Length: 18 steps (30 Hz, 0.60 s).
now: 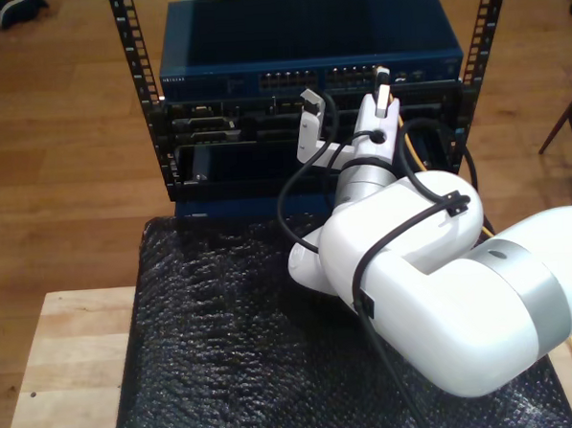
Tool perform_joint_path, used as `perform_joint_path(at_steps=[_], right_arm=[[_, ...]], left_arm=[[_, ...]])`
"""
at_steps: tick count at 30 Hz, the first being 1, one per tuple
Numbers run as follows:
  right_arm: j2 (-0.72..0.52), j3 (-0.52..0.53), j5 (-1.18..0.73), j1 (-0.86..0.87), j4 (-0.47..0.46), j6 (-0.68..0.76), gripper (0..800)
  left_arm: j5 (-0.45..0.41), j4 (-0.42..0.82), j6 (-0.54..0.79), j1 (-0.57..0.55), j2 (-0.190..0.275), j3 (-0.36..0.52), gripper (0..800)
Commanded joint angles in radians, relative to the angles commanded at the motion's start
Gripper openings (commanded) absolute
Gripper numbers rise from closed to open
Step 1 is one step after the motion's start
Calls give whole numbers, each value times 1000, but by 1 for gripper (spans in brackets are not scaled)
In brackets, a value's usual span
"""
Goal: Grab the cable and plug it in
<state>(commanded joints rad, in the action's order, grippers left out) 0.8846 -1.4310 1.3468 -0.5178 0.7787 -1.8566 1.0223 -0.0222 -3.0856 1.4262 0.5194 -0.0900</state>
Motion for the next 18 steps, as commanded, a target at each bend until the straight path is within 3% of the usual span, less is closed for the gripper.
perform_joint_path(at_steps=[18], right_arm=[[5, -6, -3, 12, -17, 3, 0]], left_arm=[[0, 0, 0, 0, 0, 0, 800]])
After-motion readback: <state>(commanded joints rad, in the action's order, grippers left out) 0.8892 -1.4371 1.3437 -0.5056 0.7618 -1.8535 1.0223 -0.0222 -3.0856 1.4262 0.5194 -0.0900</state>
